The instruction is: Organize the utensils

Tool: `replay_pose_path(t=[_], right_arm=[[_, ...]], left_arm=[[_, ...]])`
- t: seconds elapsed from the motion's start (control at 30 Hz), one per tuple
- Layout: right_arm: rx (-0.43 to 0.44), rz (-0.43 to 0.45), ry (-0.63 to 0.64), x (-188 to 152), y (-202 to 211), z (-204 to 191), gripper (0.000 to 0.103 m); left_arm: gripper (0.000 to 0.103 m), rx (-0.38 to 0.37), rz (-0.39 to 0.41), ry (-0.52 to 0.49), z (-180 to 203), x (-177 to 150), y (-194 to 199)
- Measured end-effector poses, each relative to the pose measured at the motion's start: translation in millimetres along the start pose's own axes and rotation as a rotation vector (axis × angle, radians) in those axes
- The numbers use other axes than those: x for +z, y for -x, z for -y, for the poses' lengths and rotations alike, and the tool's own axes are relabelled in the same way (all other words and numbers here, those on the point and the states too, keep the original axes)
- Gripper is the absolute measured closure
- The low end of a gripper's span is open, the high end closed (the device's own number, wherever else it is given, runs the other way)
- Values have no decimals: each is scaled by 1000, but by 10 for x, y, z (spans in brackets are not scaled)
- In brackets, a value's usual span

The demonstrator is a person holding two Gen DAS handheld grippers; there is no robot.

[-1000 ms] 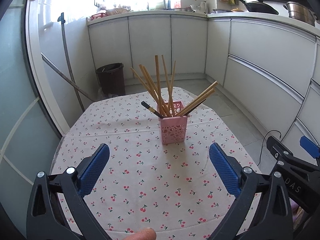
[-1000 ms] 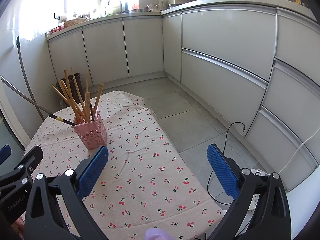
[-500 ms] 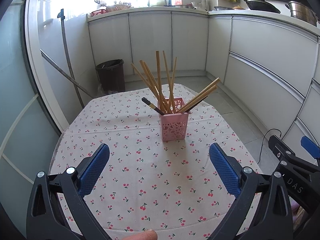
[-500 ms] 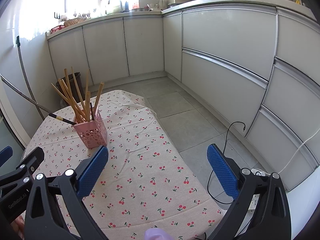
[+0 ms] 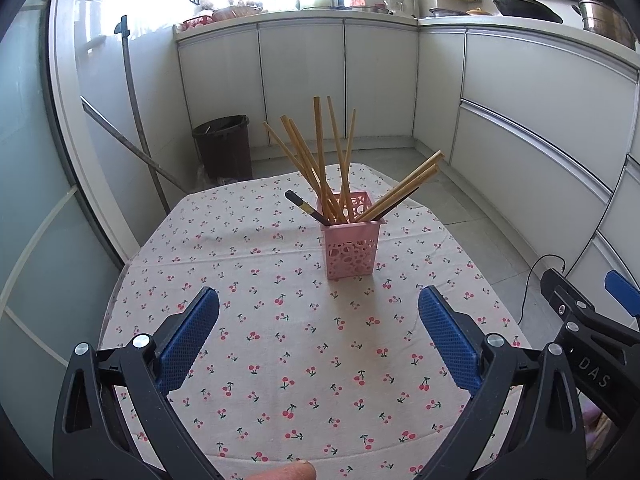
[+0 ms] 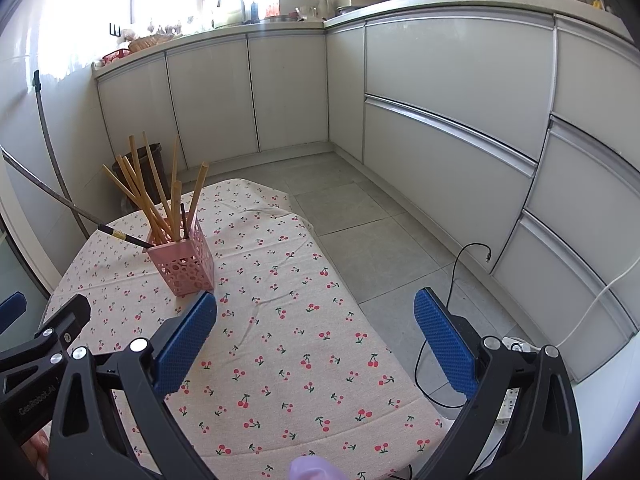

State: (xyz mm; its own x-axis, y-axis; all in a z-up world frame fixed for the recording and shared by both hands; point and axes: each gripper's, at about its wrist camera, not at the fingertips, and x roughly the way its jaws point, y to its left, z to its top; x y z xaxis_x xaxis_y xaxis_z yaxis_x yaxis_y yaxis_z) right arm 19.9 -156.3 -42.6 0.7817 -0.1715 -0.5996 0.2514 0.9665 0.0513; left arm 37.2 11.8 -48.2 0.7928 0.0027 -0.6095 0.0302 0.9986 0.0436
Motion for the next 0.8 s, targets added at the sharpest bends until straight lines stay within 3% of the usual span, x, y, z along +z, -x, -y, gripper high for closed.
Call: replay_pose_path(t=[0.8], right_arm=[[6,-18,4,-59,-31,-9,7]], left_arm=[[7,-7,-12,23,-47,-8,-28]])
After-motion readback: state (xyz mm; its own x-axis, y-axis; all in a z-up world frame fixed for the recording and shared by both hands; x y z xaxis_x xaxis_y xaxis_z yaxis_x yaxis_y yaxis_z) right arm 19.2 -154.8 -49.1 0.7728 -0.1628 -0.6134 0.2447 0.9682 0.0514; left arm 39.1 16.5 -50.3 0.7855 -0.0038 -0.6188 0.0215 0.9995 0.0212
